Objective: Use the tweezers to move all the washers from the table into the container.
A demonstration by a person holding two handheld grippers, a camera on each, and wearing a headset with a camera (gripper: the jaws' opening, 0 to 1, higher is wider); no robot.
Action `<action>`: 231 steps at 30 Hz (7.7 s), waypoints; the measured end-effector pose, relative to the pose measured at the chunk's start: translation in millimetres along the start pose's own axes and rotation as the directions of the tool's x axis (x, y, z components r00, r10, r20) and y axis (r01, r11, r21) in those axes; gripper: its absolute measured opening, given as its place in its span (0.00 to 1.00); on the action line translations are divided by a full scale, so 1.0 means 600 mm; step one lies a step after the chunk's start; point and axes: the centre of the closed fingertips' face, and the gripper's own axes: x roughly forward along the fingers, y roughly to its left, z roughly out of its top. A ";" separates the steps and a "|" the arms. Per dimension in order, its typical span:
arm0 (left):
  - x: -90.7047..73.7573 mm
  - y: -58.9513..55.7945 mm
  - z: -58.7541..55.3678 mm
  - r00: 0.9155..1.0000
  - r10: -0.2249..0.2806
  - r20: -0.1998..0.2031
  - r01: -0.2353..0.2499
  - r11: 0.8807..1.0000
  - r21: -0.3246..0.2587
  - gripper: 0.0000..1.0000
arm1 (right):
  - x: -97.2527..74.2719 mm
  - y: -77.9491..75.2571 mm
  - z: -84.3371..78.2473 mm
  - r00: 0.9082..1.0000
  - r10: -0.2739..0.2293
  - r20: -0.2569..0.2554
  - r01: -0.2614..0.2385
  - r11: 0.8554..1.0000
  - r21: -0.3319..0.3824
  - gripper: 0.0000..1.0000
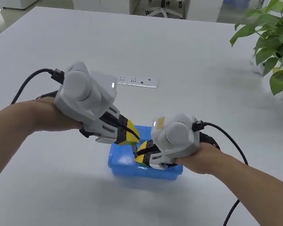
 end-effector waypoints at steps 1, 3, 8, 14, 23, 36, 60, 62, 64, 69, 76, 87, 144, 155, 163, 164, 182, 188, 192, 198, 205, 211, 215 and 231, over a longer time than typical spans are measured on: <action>0.000 0.000 0.000 1.000 0.000 0.000 0.000 1.000 0.001 0.05 | 0.000 0.000 0.000 1.000 0.000 0.000 0.000 1.000 -0.001 0.10; 0.001 0.001 0.001 1.000 0.002 0.002 -0.002 1.000 0.001 0.05 | -0.001 0.001 0.001 1.000 0.000 0.000 0.000 1.000 -0.002 0.10; -0.001 0.000 0.007 1.000 0.003 0.011 -0.003 1.000 0.002 0.05 | -0.007 0.000 0.003 1.000 -0.005 0.004 0.005 1.000 -0.005 0.11; -0.005 -0.004 0.017 1.000 0.002 0.022 -0.002 1.000 0.003 0.05 | -0.018 0.007 0.004 1.000 -0.009 0.008 0.009 1.000 -0.003 0.12; -0.021 -0.008 0.040 0.999 0.017 0.031 -0.018 1.000 0.021 0.05 | -0.049 0.008 0.022 0.998 -0.045 0.042 0.045 0.999 -0.001 0.13; -0.042 -0.039 0.069 0.999 0.018 0.034 -0.020 0.998 0.053 0.05 | -0.102 0.029 0.058 0.992 -0.085 0.098 0.088 0.996 -0.033 0.14; -0.055 -0.106 0.095 0.997 -0.034 0.076 0.029 0.997 0.069 0.05 | -0.125 0.098 0.079 0.988 -0.014 0.152 0.023 0.998 -0.060 0.13; -0.055 -0.107 0.096 0.996 -0.035 0.078 0.030 0.997 0.068 0.05 | -0.125 0.102 0.078 0.988 -0.006 0.152 0.015 0.998 -0.062 0.12; -0.054 -0.108 0.097 0.996 -0.038 0.082 0.032 0.997 0.068 0.05 | -0.127 0.104 0.078 0.988 -0.006 0.155 0.017 0.998 -0.067 0.11; -0.055 -0.110 0.099 0.995 -0.038 0.089 0.032 0.997 0.064 0.05 | -0.129 0.105 0.077 0.987 -0.019 0.157 0.030 0.997 -0.066 0.09; -0.057 -0.117 0.093 0.995 -0.038 0.087 0.033 0.998 0.054 0.05 | -0.134 0.110 0.073 0.989 -0.039 0.145 0.049 0.997 -0.066 0.07; -0.053 -0.130 0.064 0.999 -0.032 0.029 0.030 0.998 0.060 0.05 | -0.135 0.125 0.056 0.994 -0.039 0.100 0.047 0.996 -0.072 0.06; 0.069 -0.206 -0.137 0.954 -0.091 -0.286 0.122 0.988 0.094 0.07 | -0.064 0.213 -0.056 0.995 0.067 -0.071 -0.073 0.994 -0.082 0.06; 0.080 -0.217 -0.147 0.955 -0.094 -0.281 0.118 0.990 0.072 0.07 | -0.053 0.224 -0.071 0.993 0.077 -0.092 -0.085 0.993 -0.087 0.07; 0.084 -0.219 -0.151 0.954 -0.092 -0.286 0.115 0.991 0.067 0.07 | -0.053 0.223 -0.073 0.992 0.078 -0.098 -0.088 0.991 -0.101 0.10; 0.084 -0.219 -0.151 0.954 -0.091 -0.285 0.114 0.991 0.066 0.07 | -0.054 0.223 -0.073 0.992 0.077 -0.099 -0.087 0.991 -0.103 0.10; 0.087 -0.218 -0.152 0.955 -0.089 -0.282 0.110 0.992 0.059 0.09 | -0.060 0.219 -0.079 0.993 0.066 -0.097 -0.074 0.994 -0.080 0.15; 0.084 -0.216 -0.152 0.956 -0.086 -0.281 0.104 0.993 0.048 0.11 | -0.060 0.219 -0.079 0.993 0.062 -0.098 -0.071 0.994 -0.083 0.18; 0.073 -0.211 -0.146 0.963 -0.079 -0.258 0.086 0.996 0.017 0.17 | -0.066 0.218 -0.077 0.995 0.052 -0.085 -0.059 0.995 -0.080 0.21; 0.058 -0.204 -0.135 0.974 -0.054 -0.218 0.048 0.998 -0.033 0.28 | -0.082 0.211 -0.073 0.998 0.022 -0.059 -0.026 0.997 -0.066 0.30; 0.037 -0.198 -0.112 0.992 -0.005 -0.123 -0.006 0.996 -0.093 0.40 | -0.108 0.198 -0.071 0.999 -0.036 -0.020 0.035 0.999 -0.020 0.39; 0.015 -0.190 -0.109 0.994 0.048 -0.095 -0.060 0.990 -0.124 0.50 | -0.136 0.185 -0.072 0.996 -0.092 0.015 0.091 0.994 0.053 0.50; 0.003 -0.188 -0.106 0.994 0.071 -0.078 -0.081 0.987 -0.136 0.57 | -0.153 0.177 -0.080 0.992 -0.124 0.033 0.121 0.988 0.100 0.56; -0.043 -0.179 -0.089 0.991 0.136 -0.009 -0.135 0.972 -0.194 0.81 | -0.213 0.147 -0.111 0.973 -0.220 0.069 0.200 0.955 0.219 0.82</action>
